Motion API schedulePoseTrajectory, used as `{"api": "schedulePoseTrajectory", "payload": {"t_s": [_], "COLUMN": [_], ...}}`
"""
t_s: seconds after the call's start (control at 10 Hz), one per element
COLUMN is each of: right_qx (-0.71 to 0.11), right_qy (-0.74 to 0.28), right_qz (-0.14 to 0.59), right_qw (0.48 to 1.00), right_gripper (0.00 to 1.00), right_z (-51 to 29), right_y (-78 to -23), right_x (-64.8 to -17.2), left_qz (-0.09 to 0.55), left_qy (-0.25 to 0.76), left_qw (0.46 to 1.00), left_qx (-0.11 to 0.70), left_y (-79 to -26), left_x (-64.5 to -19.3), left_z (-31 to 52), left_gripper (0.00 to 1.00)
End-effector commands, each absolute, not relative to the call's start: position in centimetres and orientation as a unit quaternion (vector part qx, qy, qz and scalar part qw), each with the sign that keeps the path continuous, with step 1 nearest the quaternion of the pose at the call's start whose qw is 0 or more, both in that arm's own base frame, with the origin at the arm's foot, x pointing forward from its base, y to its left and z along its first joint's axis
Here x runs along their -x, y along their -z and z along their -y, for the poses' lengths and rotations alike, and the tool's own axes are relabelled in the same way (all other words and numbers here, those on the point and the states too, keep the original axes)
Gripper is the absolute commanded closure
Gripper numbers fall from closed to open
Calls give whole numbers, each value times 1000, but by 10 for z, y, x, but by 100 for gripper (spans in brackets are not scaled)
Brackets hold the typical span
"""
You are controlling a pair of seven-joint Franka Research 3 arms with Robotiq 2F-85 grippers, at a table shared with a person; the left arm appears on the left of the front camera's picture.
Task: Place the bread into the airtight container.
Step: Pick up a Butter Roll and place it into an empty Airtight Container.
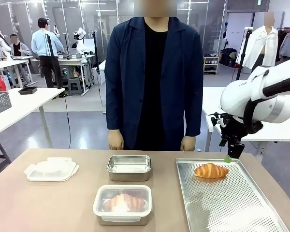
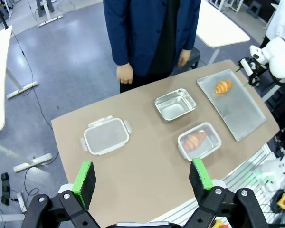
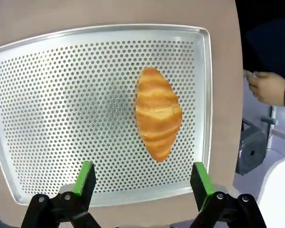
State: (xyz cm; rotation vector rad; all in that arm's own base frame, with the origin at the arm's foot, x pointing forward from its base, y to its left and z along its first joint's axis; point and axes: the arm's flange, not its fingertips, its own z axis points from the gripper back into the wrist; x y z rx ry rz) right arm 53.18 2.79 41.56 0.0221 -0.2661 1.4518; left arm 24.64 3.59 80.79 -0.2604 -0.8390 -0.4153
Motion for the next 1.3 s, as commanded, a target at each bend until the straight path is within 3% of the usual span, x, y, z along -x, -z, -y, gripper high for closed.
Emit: {"api": "schedulePoseTrajectory", "payload": {"t_s": [0.0, 0.3, 0.8, 1.2], "right_qx": [-12, -16, 19, -5], "right_qy": [-669, -650, -638, -636], "right_qz": [120, 128, 91, 48], "right_qw": [734, 749, 765, 770], "right_gripper": [0, 0, 0, 0], "right_z": [-26, -47, -74, -79], "right_y": [-416, -387, -346, -322], "right_x": [-530, -554, -583, -602], "left_qz": [399, 399, 399, 399], "left_qy": [207, 207, 207, 207], "left_qw": [885, 885, 885, 885], "left_qx": [123, 123, 123, 123], "left_y": [-810, -810, -810, -810], "left_x": [-245, -245, -245, -245], "left_z": [-37, -37, -37, -37], "left_gripper": [0, 0, 0, 0]}}
